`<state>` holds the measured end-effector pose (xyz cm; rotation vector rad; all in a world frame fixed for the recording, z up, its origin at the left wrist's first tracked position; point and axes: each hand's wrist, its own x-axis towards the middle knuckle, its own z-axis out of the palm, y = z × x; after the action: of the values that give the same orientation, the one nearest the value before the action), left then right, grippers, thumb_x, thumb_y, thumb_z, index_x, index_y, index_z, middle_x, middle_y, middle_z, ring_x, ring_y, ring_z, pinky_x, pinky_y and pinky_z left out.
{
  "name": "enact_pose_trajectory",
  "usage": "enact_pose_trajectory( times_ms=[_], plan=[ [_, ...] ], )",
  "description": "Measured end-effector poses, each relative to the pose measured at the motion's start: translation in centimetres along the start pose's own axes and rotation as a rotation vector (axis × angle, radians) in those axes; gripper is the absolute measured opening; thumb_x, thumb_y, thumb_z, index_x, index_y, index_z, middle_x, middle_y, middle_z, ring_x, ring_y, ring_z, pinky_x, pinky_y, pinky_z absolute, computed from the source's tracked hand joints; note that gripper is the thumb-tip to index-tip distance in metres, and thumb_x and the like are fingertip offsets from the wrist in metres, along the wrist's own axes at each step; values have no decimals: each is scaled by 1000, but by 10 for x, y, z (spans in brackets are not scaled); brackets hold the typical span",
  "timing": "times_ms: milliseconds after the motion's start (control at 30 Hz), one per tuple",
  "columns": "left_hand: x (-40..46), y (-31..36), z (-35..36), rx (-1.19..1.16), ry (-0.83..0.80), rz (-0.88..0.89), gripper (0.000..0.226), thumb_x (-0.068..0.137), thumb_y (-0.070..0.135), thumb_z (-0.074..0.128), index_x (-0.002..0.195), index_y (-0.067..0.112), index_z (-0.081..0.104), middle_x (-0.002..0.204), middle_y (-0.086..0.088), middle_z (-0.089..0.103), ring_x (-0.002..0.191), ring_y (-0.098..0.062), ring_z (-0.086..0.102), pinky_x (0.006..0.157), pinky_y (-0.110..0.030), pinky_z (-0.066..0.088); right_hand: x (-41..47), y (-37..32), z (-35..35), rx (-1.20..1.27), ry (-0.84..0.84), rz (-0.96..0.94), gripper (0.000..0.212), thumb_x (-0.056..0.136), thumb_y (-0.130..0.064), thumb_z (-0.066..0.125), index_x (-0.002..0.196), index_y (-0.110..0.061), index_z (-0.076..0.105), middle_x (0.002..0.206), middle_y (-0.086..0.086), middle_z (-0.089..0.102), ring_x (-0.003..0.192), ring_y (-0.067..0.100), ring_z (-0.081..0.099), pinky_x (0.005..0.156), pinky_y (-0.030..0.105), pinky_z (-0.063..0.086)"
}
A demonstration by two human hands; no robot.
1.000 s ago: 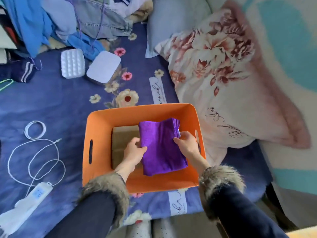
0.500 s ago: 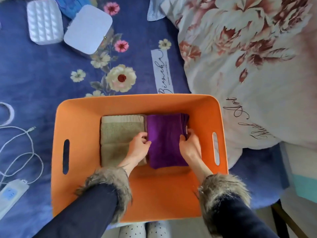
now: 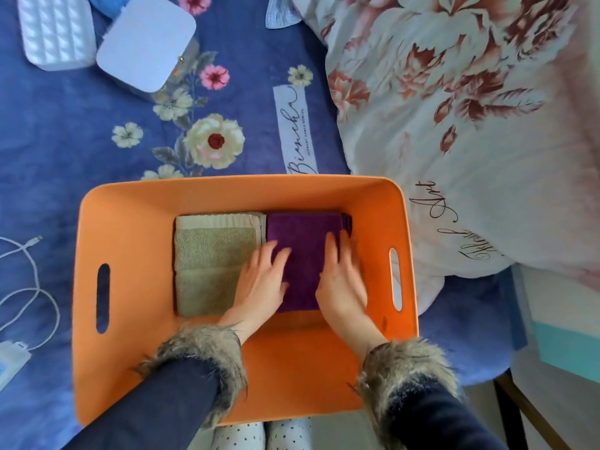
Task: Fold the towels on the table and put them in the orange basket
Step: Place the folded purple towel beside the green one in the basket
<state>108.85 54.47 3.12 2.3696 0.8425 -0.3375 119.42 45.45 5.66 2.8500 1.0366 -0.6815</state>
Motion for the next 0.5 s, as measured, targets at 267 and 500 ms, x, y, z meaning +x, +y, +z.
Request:
enact_pose_trajectory(
  times_ms=[267, 500],
  plan=[
    [23, -19, 13, 446, -256, 74, 113, 72, 67, 59, 147, 27, -16, 154, -7, -25, 141, -30, -23, 113, -52, -9, 39, 15, 14, -611, -421, -186, 102, 88, -40, 58, 144, -17, -24, 152, 19, -25, 141, 34, -20, 112, 47, -15],
    [27, -26, 20, 434, -278, 59, 108, 73, 72, 53, 146, 32, -16, 153, -2, -28, 141, -30, -23, 112, -51, -11, 48, 23, 36, -623, -438, -231, 122, 77, -52, 68, 142, -15, -29, 150, 23, -25, 140, 39, -21, 114, 48, -13]
  ],
)
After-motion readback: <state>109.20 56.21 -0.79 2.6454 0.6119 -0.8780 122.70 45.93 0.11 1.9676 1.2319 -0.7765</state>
